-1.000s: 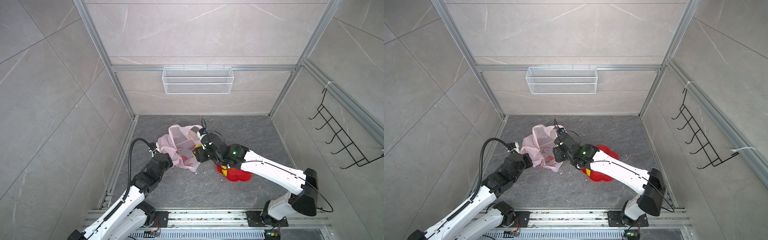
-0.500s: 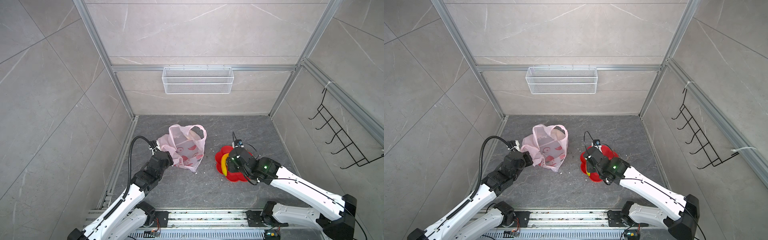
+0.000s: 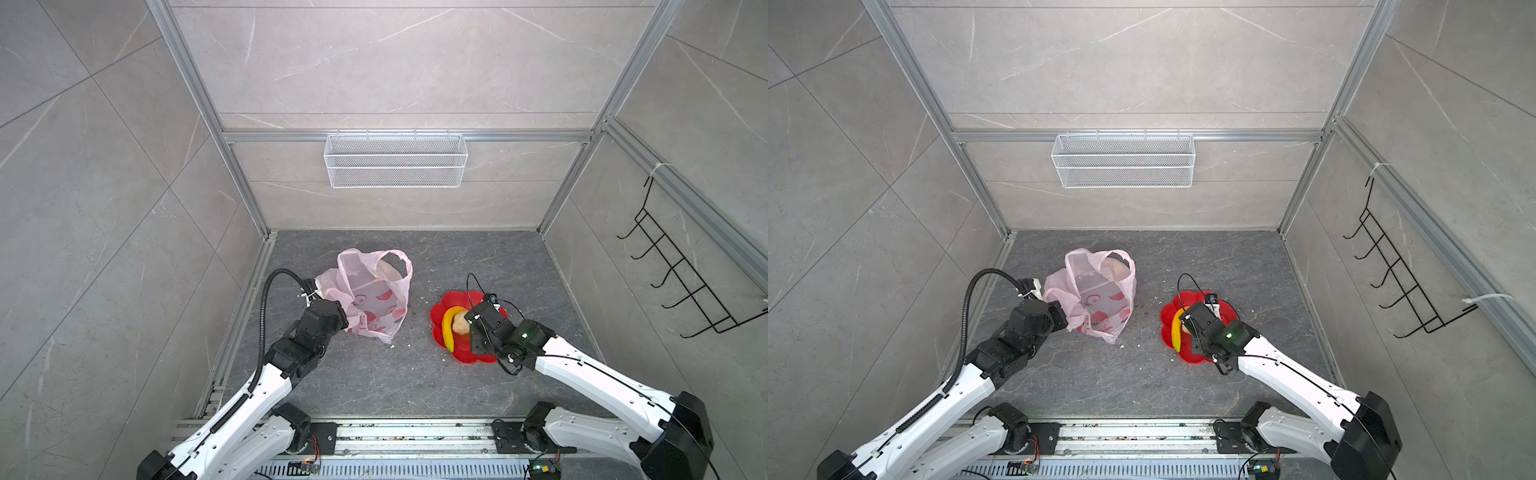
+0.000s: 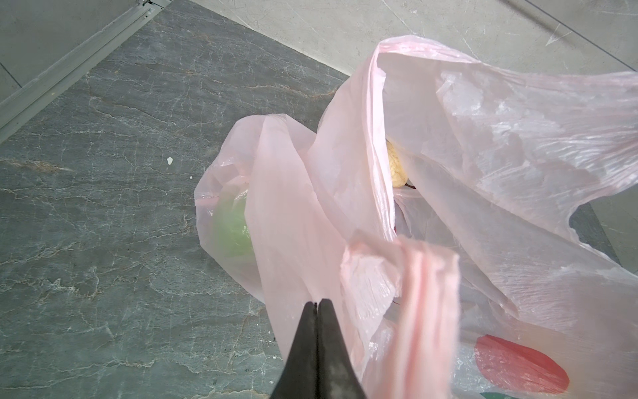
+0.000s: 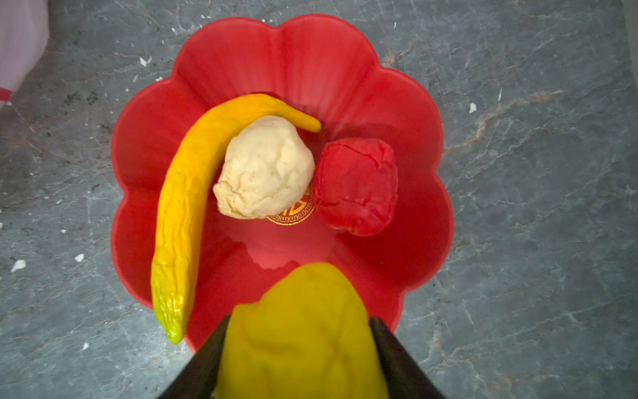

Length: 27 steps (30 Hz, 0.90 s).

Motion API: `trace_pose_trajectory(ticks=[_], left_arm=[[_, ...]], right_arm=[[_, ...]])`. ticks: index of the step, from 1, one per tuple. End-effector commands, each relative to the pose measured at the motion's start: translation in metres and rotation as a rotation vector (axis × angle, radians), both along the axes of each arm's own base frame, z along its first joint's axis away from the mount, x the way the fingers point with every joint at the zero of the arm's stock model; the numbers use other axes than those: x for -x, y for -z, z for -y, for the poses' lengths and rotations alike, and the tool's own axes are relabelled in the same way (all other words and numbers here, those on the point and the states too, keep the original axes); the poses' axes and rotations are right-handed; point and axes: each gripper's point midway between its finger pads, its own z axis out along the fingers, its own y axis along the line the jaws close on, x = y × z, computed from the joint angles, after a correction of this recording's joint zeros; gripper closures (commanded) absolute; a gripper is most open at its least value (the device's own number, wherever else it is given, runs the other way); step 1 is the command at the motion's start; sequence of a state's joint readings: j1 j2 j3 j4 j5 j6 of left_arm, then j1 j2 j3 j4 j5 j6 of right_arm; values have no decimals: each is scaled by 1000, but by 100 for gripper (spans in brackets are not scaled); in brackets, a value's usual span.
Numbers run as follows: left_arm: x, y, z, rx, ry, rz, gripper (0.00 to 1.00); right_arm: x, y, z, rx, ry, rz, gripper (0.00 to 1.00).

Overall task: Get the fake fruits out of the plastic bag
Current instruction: 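Lower the lemon onto the red plate and open the right gripper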

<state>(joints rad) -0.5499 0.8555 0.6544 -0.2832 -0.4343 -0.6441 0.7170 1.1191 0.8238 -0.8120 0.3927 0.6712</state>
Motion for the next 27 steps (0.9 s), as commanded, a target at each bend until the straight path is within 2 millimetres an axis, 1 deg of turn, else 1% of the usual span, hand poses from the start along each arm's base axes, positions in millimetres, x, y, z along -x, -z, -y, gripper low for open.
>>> trace_pose_trajectory(ticks=[1,5,9,18,27], left_arm=[[-5,-22,3,16,11,58,100],[-5,-21,3,12,11,55,100],[-5,-20,3,13,10,53,100],[-1,-17,-1,8,0,48,100],[1,-16,-4,4,-5,44,100]], right_arm=[[-1,10,1,-10,24,-23,43],[-2,21,2,-5,34,-48,43],[-4,27,2,-7,41,-59,43],[-9,47,-8,-20,38,-103,40],[-15,61,-13,-17,40,-132,35]])
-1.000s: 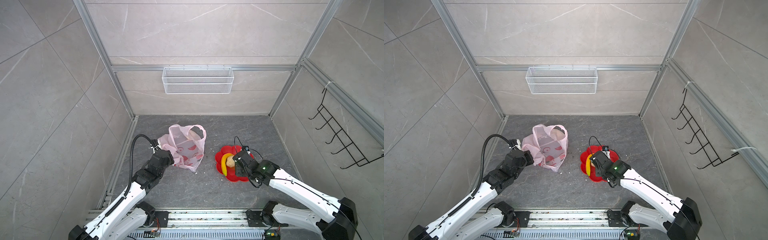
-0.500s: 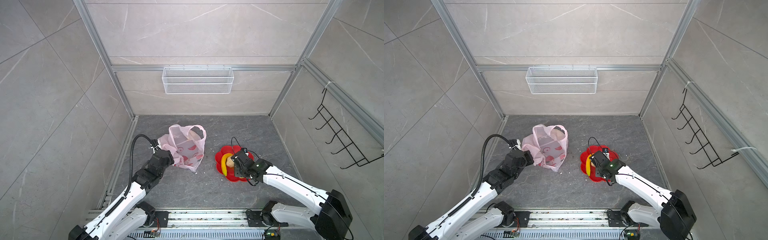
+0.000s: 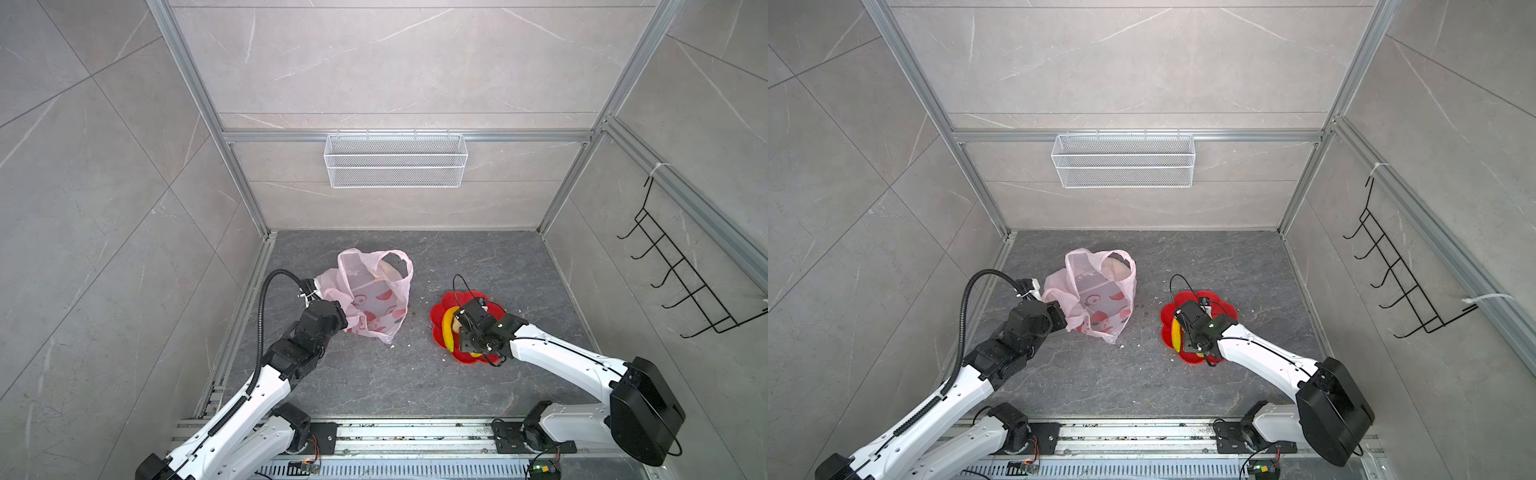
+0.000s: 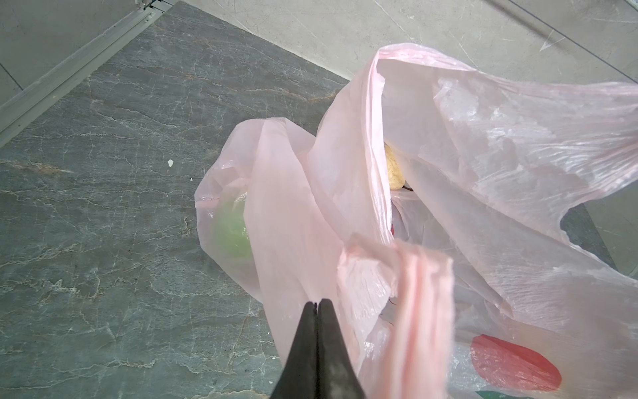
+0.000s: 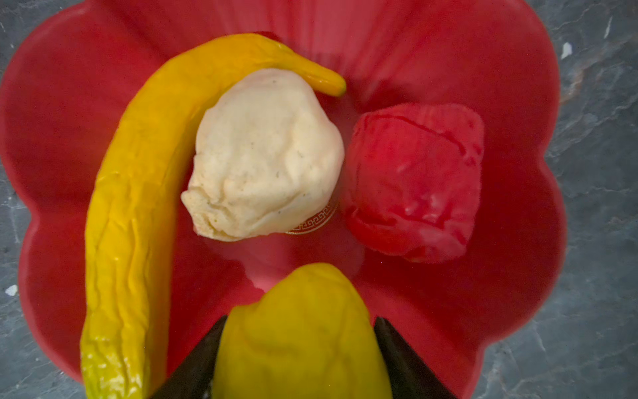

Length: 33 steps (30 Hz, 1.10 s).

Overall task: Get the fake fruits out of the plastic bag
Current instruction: 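Lower the lemon onto the red plate and open the right gripper, then reach the right gripper into the bag mouth toward the green kiwi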

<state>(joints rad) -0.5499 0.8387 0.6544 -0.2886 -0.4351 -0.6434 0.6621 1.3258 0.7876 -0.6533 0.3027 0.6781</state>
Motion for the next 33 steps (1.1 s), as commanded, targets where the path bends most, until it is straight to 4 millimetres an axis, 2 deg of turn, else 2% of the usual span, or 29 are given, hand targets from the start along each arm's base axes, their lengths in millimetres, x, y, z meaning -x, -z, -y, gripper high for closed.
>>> trace_pose_trajectory(ticks=[1,12,16,19,23,26,29,33], left_arm=[[0,-12,-3,-2,-7,32,100],[4,-12,-7,-8,-14,30,100],[6,-13,-8,-9,-16,31,100],[5,-15,-9,-15,-16,34,100],[5,-15,-7,-18,-4,26,100],[8,-13,-6,-23,8,8,100],[12,-11,-9,-35,8,-8,100],[21,-9,-17,-54,-4,-24,100]], right_arm=[[0,10,1,-1,12,-19,35],[-2,16,0,6,25,-37,23],[-5,6,-1,7,24,-26,21],[-9,-21,-3,-3,5,3,21],[-18,-75,-11,-35,-50,75,21],[-25,-110,-23,-79,-115,116,22],[-30,-134,-53,-176,-199,158,26],[-26,-167,-116,-186,-370,238,28]])
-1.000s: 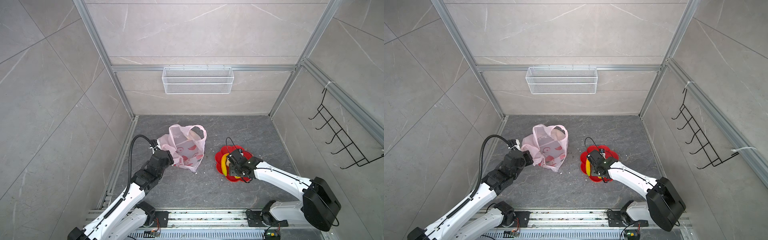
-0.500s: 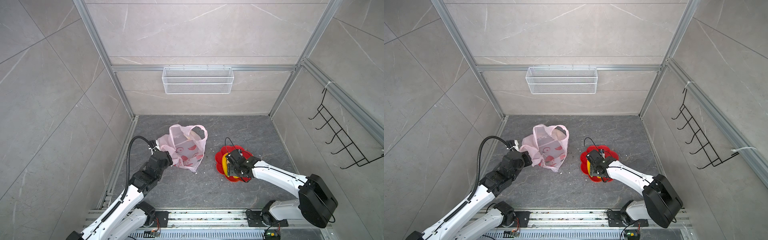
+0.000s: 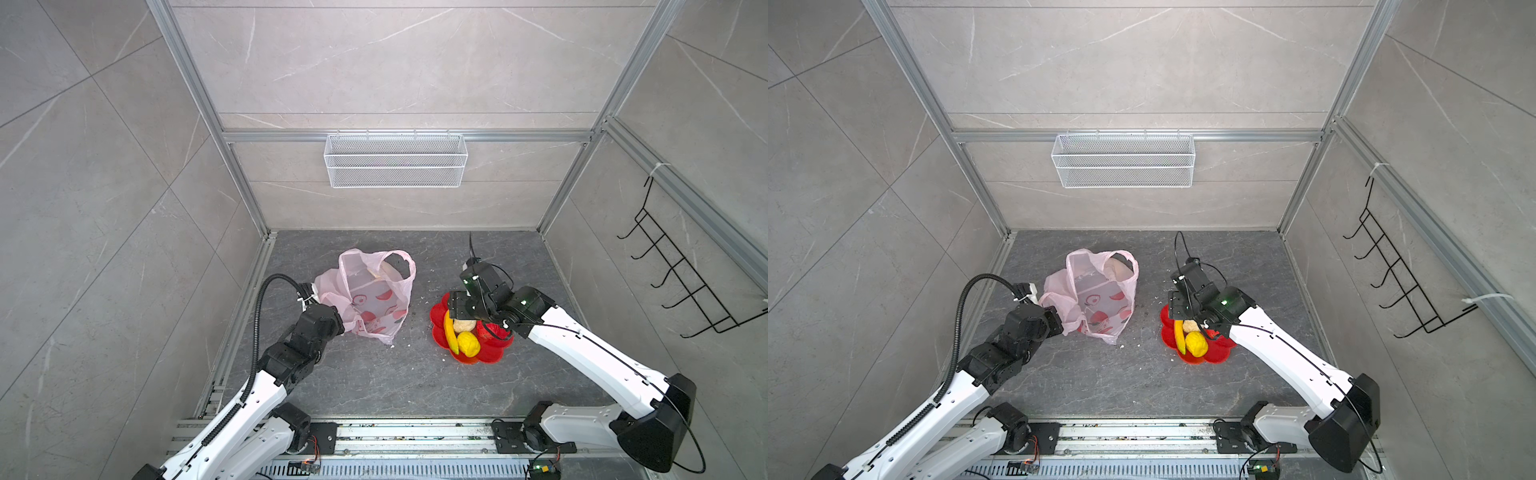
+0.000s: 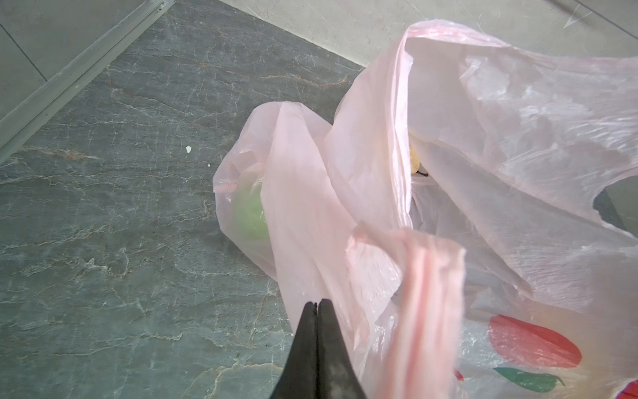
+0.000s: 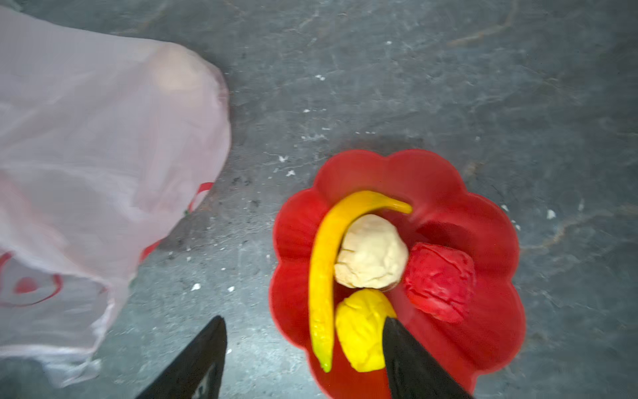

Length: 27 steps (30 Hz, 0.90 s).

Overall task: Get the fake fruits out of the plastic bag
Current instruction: 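Reach the right gripper into the bag mouth toward the green kiwi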

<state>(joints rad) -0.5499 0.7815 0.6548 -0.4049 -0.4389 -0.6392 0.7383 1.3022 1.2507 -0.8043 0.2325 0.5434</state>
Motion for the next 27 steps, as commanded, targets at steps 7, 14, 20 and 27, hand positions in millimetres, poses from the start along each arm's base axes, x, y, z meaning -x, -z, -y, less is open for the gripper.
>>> trace_pose_trajectory(ticks=[7,14,20,27], left_arm=[[14,-13,-14,-9,-23,17,100],[23,-6,-17,7,-27,-1,100],[34,-2,-26,17,-50,-7,100],[53,-5,-50,5,-124,-6,100]], right_arm=[[26,-39,-164,-84,-367,110,32],[4,1,-229,-121,-402,76,35],[-21,40,-266,-58,-411,45,37],[-54,70,-274,-100,-360,6,39]])
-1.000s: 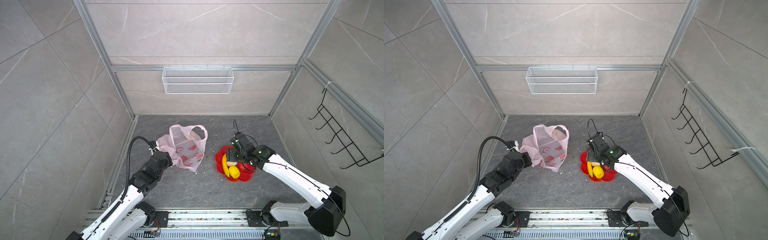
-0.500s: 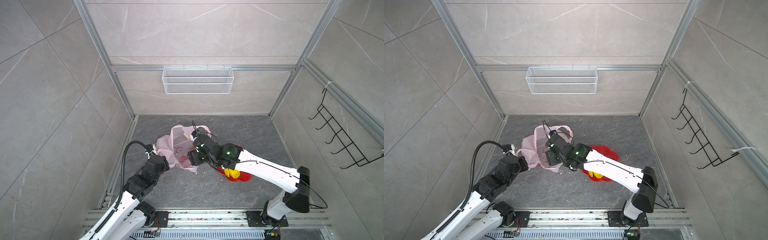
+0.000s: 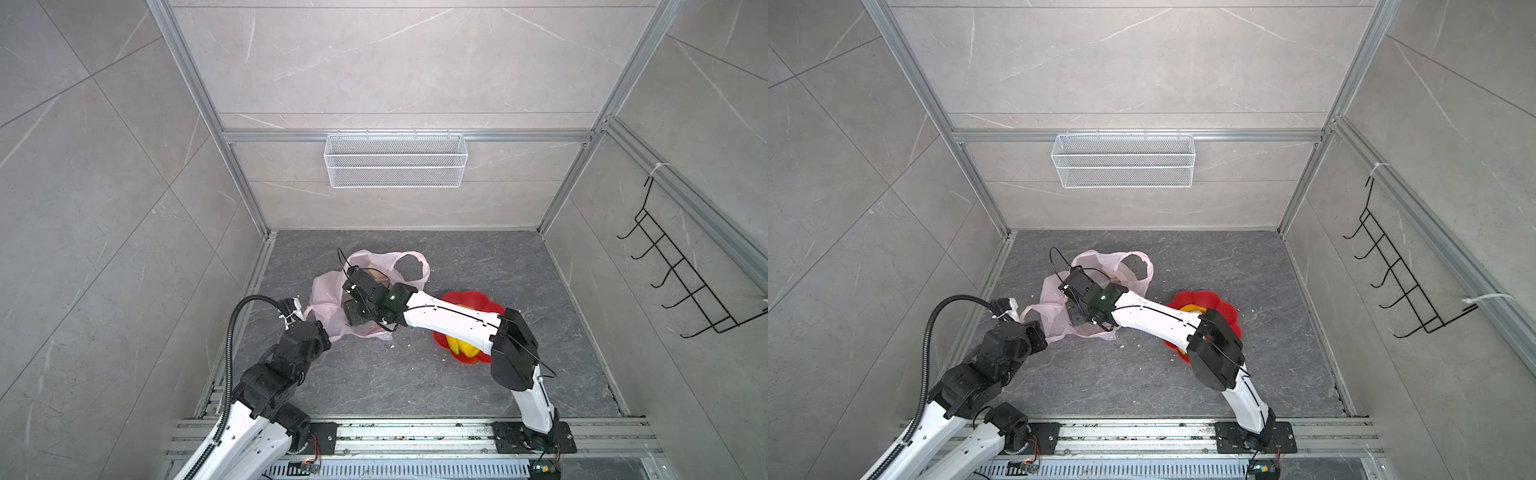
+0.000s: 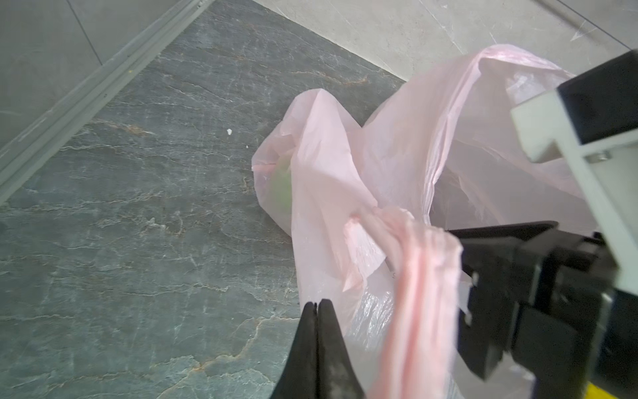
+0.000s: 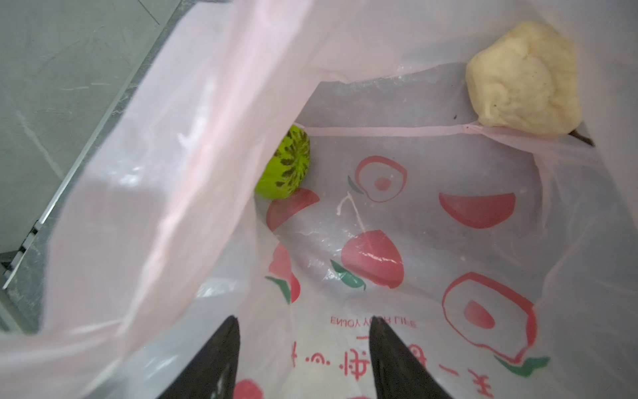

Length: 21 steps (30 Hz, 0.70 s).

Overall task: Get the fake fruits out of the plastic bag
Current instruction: 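Reach the right gripper into the bag mouth toward the green kiwi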

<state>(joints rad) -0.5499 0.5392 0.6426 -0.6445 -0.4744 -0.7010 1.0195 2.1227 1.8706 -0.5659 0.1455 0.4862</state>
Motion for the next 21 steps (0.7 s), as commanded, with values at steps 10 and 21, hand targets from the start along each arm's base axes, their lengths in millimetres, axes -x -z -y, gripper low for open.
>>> trace_pose_trajectory(ticks=[10,21], left_arm=[[35,12,-28,44,-100,-50,100],[52,17,-46,2,-150,-101,100]], right_arm=[[-28,29,-37,-83,-88,-44,31],[-44,52,-59,-109,-126,-52,23]])
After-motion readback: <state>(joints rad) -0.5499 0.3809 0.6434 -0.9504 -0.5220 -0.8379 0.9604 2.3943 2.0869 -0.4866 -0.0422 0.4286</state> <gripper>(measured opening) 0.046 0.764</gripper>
